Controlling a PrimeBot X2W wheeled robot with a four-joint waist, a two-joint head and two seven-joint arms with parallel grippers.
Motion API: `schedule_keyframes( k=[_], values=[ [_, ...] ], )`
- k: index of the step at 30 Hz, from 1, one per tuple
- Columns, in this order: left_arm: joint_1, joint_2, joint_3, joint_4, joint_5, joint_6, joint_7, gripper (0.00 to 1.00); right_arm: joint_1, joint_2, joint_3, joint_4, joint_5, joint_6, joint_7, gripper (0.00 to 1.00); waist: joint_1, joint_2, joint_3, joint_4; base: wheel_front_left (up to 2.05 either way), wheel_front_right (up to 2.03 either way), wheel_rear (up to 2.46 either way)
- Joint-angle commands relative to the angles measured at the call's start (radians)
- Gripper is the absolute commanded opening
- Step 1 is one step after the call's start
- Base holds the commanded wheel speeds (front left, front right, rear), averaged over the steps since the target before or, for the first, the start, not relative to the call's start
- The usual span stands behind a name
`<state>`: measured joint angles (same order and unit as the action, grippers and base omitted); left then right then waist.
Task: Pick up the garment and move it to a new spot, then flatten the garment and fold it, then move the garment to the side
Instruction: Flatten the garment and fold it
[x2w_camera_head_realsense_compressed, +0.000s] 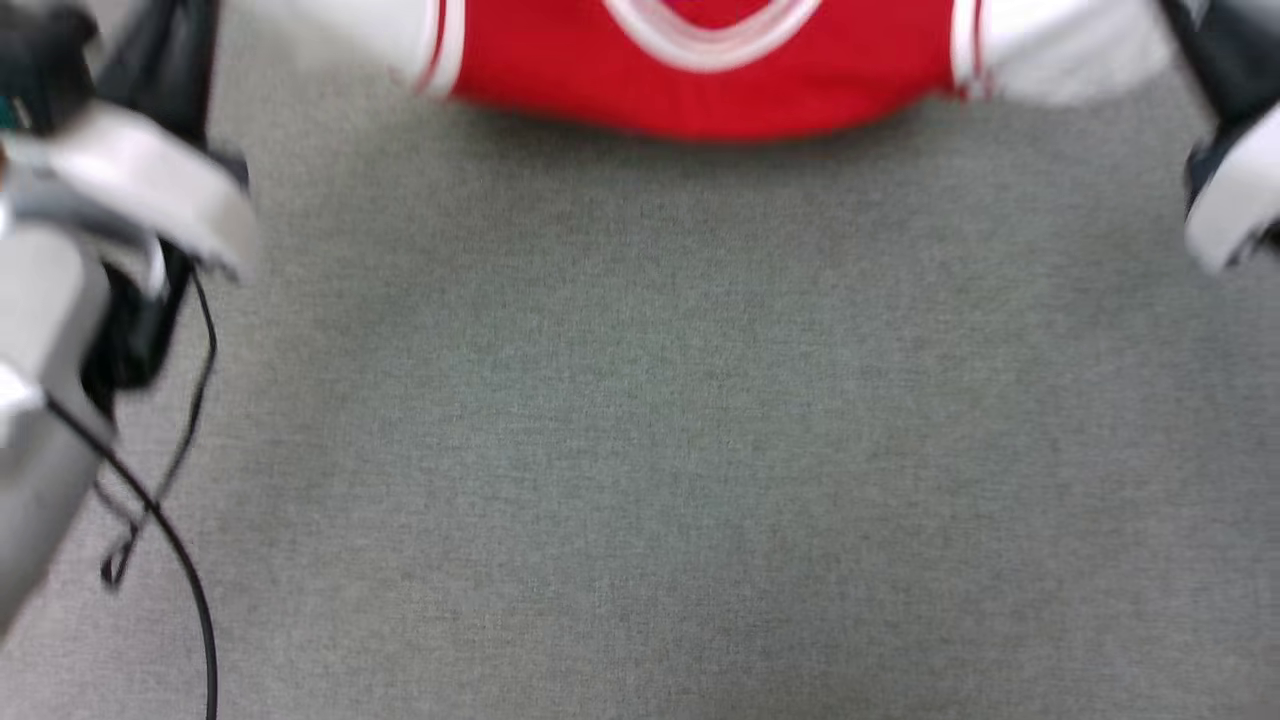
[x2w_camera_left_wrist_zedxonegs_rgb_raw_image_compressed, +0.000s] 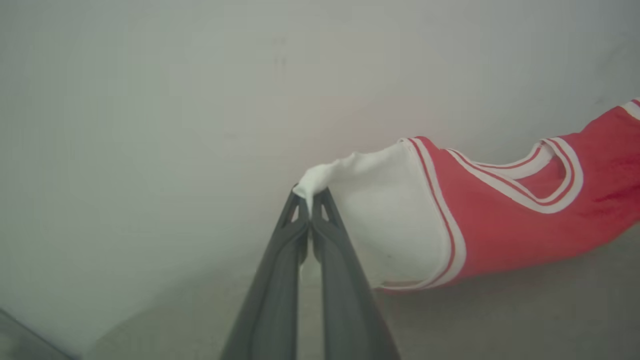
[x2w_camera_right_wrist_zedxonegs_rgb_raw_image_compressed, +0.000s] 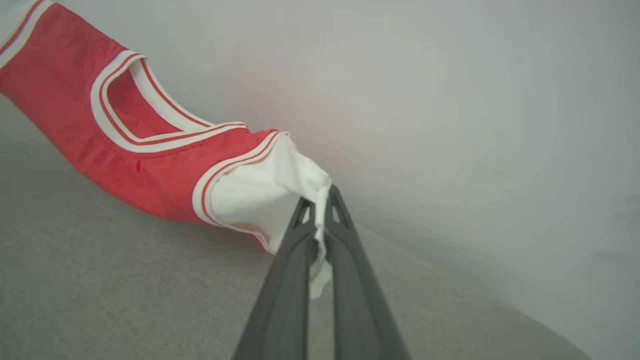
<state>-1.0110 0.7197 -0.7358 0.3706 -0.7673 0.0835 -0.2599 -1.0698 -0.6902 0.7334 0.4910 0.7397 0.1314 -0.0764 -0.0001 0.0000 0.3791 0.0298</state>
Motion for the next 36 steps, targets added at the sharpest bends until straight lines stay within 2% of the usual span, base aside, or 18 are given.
schedule_keyframes(
  k=[1, 6, 13, 19, 26, 27, 36],
  values=[
    [0.056, 0.014, -0.001, -0.023, -0.011, 0.014, -0.005, 0.0, 0.056, -0.008, -0.002, -0.012, 0.002, -0.001, -0.001, 0.0, 0.0001, 0.0, -0.044, -0.013, 0.0, 0.0, 0.0],
    [0.308, 0.06, 0.018, -0.15, -0.074, 0.098, -0.006, 0.0, 0.262, -0.007, -0.018, -0.06, 0.007, -0.001, 0.019, 0.0, 0.0001, 0.0, -0.112, -0.022, 0.0, 0.0, 0.0],
    [0.617, 0.056, 0.084, -0.254, -0.138, 0.162, -0.007, 0.0, 0.505, 0.017, -0.03, -0.117, -0.02, -0.001, 0.058, 0.0, 0.0001, 0.0, -0.196, -0.032, 0.0, 0.0, 0.0],
    [0.808, 0.039, 0.131, -0.257, -0.15, 0.164, -0.007, 0.0, 0.674, 0.04, -0.086, -0.121, -0.038, -0.001, 0.059, 0.0, 0.0001, 0.0, -0.261, -0.028, 0.0, 0.0, 0.0],
    [0.984, 0.018, 0.173, -0.226, -0.162, 0.143, -0.006, 0.0, 0.88, 0.056, -0.185, -0.127, -0.076, -0.001, 0.052, 0.0, 0.0001, 0.0, -0.347, -0.015, 0.0, 0.0, 0.0],
    [1.045, 0.014, 0.169, -0.214, -0.172, 0.141, -0.006, 0.0, 0.962, 0.067, -0.22, -0.138, -0.089, -0.002, 0.06, 0.0, 0.0001, 0.0, -0.376, -0.015, 0.0, 0.0, 0.0],
    [1.169, -0.03, 0.19, -0.185, -0.172, 0.145, -0.006, 0.0, 1.193, 0.105, -0.367, -0.179, -0.133, -0.002, 0.091, 0.0, 0.0001, 0.0, -0.408, 0.002, 0.0, 0.0, 0.0]
  ],
)
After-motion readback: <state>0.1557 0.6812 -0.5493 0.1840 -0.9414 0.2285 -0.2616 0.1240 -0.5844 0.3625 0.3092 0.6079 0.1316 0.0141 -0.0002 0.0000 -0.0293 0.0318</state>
